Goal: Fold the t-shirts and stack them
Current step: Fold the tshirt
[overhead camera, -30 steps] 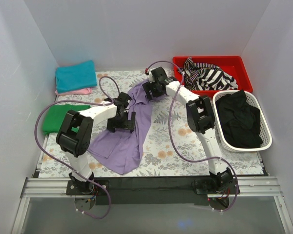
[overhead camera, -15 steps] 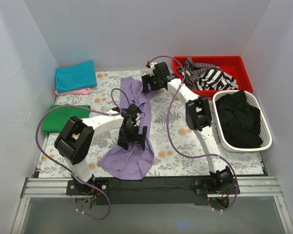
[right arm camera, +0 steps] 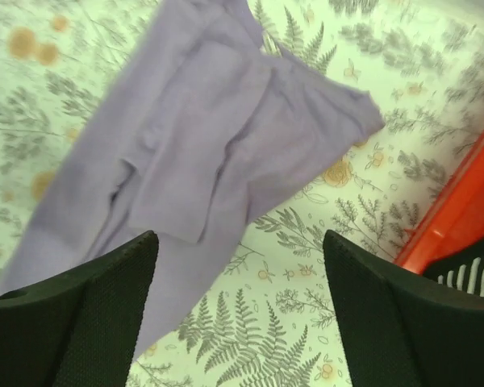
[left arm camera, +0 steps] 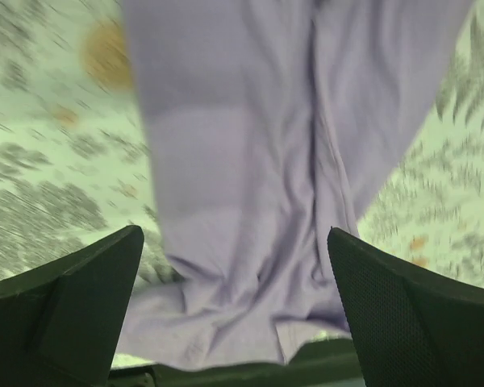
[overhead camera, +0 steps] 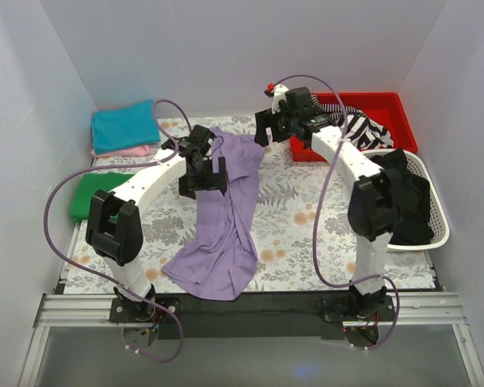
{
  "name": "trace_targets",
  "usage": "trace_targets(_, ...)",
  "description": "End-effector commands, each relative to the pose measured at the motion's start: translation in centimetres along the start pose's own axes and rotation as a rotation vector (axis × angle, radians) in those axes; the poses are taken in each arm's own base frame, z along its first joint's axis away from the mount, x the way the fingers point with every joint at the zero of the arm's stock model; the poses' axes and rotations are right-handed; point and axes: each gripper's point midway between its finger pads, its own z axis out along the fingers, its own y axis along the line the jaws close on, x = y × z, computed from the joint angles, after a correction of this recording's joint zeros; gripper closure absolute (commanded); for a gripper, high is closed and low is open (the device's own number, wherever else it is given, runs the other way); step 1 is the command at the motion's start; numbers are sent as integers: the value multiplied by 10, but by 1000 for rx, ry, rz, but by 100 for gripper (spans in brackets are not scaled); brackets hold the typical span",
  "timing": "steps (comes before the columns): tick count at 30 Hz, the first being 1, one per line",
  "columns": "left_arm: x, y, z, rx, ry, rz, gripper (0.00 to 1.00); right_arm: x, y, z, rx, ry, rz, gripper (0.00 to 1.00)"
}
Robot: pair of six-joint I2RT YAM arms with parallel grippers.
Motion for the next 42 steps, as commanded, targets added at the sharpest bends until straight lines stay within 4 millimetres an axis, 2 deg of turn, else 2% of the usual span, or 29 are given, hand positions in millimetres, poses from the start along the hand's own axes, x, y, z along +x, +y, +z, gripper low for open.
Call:
trace_targets(1, -47, 19, -3, -37, -115, -4, 2, 17, 18, -41, -24, 10, -13, 16)
trace_targets(2, -54, 17, 2, -8, -107, 11, 2, 28, 18, -48, -8, 24, 8, 16)
trace_targets(3, -75, 8, 7, 14, -134, 19, 2, 24, 26, -67, -17, -16, 14, 17)
trace_targets(4, -85, 5, 13, 20, -148, 26, 2, 41, 32, -71, -43, -1, 36, 18)
trace_targets(5, -95, -4, 14, 55, -154, 32, 2, 78, 39, -70, -79, 62, 63, 18)
trace_targets(6, -112, -17, 20, 90, -157, 49, 2, 81, 47, -83, -104, 44, 68, 18)
trace_targets(7, -123, -26, 22, 119, -172, 68, 2, 93, 54, -87, -133, 62, 91, 21)
trace_targets(8, -134, -33, 23, 139, -183, 75, 2, 122, 65, -88, -169, 121, 115, 22)
trace_targets(9, -139, -39, 29, 151, -171, 90, 2, 122, 73, -97, -187, 101, 107, 23)
trace_targets(10, -165, -51, 28, 180, -218, 108, 2, 131, 86, -99, -216, 111, 101, 23)
trace_targets(11, -173, -55, 33, 191, -226, 117, 2, 148, 90, -100, -223, 144, 105, 23)
trace_targets(12, -183, -64, 31, 227, -246, 139, 2, 150, 97, -105, -236, 141, 99, 23)
trace_targets(13, -195, -68, 40, 244, -263, 142, 2, 156, 103, -106, -245, 150, 97, 23)
trace_targets(15, -207, -73, 44, 296, -289, 145, 2, 167, 118, -110, -262, 167, 99, 23)
trace_targets(19, -201, -80, 60, 432, -248, 106, 2, 177, 140, -110, -309, 185, 96, 22)
trace_targets(20, -197, -76, 71, 434, -223, 94, 2, 178, 144, -109, -316, 187, 95, 22)
trace_targets(24, -184, -82, 94, 514, -156, 103, 2, 188, 162, -108, -367, 206, 97, 22)
trace_targets(28, -180, -82, 119, 539, -128, 92, 2, 206, 179, -109, -420, 272, 108, 22)
trace_targets(30, -183, -79, 127, 542, -126, 87, 2, 217, 194, -114, -475, 306, 108, 22)
trace_targets(31, -185, -75, 129, 541, -131, 81, 2, 223, 208, -119, -517, 324, 95, 22)
trace_targets(34, -193, -64, 142, 512, -148, 69, 2, 234, 226, -126, -579, 355, 82, 22)
trace_targets(35, -198, -55, 144, 511, -148, 46, 2, 241, 237, -130, -615, 384, 79, 22)
trace_targets(37, -205, -41, 151, 506, -143, 14, 2, 250, 244, -133, -603, 410, 70, 23)
trace_targets(39, -203, -32, 155, 501, -128, 3, 2, 252, 244, -136, -565, 416, 93, 23)
trace_targets(40, -204, -23, 158, 484, -130, -1, 2, 258, 235, -135, -490, 438, 100, 24)
trace_targets(42, -208, -15, 159, 467, -148, -4, 2, 254, 232, -141, -451, 417, 97, 24)
